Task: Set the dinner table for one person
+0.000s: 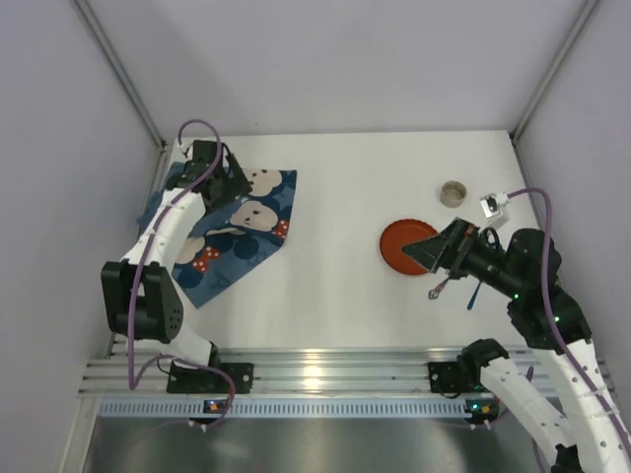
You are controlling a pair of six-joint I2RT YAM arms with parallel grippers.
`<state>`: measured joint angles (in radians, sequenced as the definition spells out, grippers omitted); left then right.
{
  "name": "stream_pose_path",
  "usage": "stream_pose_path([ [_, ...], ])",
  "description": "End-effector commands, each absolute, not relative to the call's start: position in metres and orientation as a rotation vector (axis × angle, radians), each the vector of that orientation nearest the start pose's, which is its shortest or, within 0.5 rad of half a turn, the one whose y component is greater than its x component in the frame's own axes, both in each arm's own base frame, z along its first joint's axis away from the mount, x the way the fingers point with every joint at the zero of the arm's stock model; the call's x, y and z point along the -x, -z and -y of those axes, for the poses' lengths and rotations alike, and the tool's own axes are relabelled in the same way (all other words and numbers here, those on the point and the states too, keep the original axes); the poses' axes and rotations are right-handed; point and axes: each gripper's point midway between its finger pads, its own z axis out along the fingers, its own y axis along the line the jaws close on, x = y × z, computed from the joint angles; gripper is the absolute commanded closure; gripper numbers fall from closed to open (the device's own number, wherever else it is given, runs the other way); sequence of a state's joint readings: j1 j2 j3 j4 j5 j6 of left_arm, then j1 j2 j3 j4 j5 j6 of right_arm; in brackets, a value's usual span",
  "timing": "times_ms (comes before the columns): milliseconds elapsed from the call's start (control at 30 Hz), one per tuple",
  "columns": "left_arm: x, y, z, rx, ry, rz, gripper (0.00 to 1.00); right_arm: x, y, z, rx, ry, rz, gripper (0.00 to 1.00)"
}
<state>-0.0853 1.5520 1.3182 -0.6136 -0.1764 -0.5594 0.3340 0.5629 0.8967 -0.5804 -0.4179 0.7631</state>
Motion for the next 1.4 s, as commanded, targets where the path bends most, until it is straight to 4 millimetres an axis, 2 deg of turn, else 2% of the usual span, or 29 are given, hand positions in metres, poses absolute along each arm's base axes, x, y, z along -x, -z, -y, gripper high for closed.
stream_pose_path([
  [0, -0.433, -0.195, 0.031, 0.679, 0.023, -2.224, 0.01, -0.172, -0.294, -0.167, -0.126, -1.153, -2.000, 0.00],
  [67, -0.444, -0.198, 0.028, 0.707, -0.001, -2.192, 0.01, -0.176, -0.288, -0.168, -0.125, -1.144, -2.029, 0.00],
  [167, -0.473, -0.191, 0.033, 0.731, 0.011, -2.181, 0.01, -0.188, -0.285, -0.170, -0.102, -1.093, -2.077, 0.00],
  [200, -0.491, -0.181, 0.046, 0.704, 0.067, -2.217, 0.01, -0.190, -0.294, -0.168, -0.085, -1.073, -2.067, 0.00],
  [267, -0.507, -0.170, 0.064, 0.672, 0.095, -2.263, 0.01, -0.201, -0.298, -0.167, -0.092, -1.037, -2.073, 0.00],
  [300, -0.530, -0.164, 0.069, 0.667, 0.072, -2.263, 0.01, -0.204, -0.297, -0.167, -0.094, -1.020, -2.078, 0.00],
  [367, -0.540, -0.152, 0.089, 0.626, 0.050, -2.323, 0.01, -0.215, -0.294, -0.164, -0.114, -0.977, -2.103, 0.00],
  [400, -0.564, -0.149, 0.100, 0.605, 0.063, -2.311, 0.01, -0.219, -0.292, -0.163, -0.114, -0.960, -2.112, 0.00],
  [467, -0.574, -0.137, 0.113, 0.584, 0.052, -2.345, 0.01, -0.229, -0.285, -0.161, -0.128, -0.931, -2.150, 0.00],
  [500, -0.589, -0.127, 0.120, 0.593, 0.068, -2.338, 0.01, -0.232, -0.289, -0.160, -0.119, -0.916, -2.142, 0.00],
  [567, -0.600, -0.112, 0.127, 0.601, 0.103, -2.333, 0.02, -0.240, -0.286, -0.158, -0.131, -0.884, -2.165, 0.00],
  [600, -0.599, -0.090, 0.128, 0.614, 0.104, -2.363, 0.02, -0.243, -0.289, -0.157, -0.124, -0.871, -2.159, 0.00],
  [667, -0.600, -0.071, 0.133, 0.616, 0.126, -2.383, 0.01, -0.250, -0.287, -0.155, -0.136, -0.842, -2.171, 0.00],
  [700, -0.599, -0.053, 0.133, 0.627, 0.112, -2.408, 0.01, -0.252, -0.286, -0.153, -0.140, -0.827, -2.177, 0.00],
  [800, -0.597, -0.030, 0.133, 0.628, 0.089, -2.444, 0.02, -0.260, -0.283, -0.148, -0.149, -0.797, -2.193, 0.00],
  [900, -0.595, -0.018, 0.130, 0.624, 0.058, -2.461, 0.04, -0.269, -0.277, -0.146, -0.159, -0.776, -2.219, 0.00],
  [1033, -0.585, 0.001, 0.126, 0.615, 0.025, -2.518, 0.27, -0.276, -0.272, -0.148, -0.155, -0.777, -2.245, 0.00],
  [1067, -0.581, 0.007, 0.126, 0.602, 0.022, -2.541, 0.40, -0.277, -0.271, -0.149, -0.146, -0.779, -2.250, 0.00],
  [1133, -0.573, 0.015, 0.127, 0.582, 0.019, -2.584, 0.58, -0.279, -0.269, -0.151, -0.136, -0.787, -2.265, 0.00],
  [1167, -0.569, 0.022, 0.127, 0.564, 0.014, -2.608, 0.75, -0.280, -0.267, -0.152, -0.132, -0.788, -2.269, 0.00],
  [1300, -0.547, 0.039, 0.135, 0.503, 0.004, -2.706, 0.98, -0.278, -0.266, -0.154, -0.113, -0.809, -2.279, 0.00],
  [1367, -0.534, 0.044, 0.138, 0.450, -0.017, -2.749, 1.00, -0.275, -0.266, -0.155, -0.109, -0.818, -2.279, 0.00],
])
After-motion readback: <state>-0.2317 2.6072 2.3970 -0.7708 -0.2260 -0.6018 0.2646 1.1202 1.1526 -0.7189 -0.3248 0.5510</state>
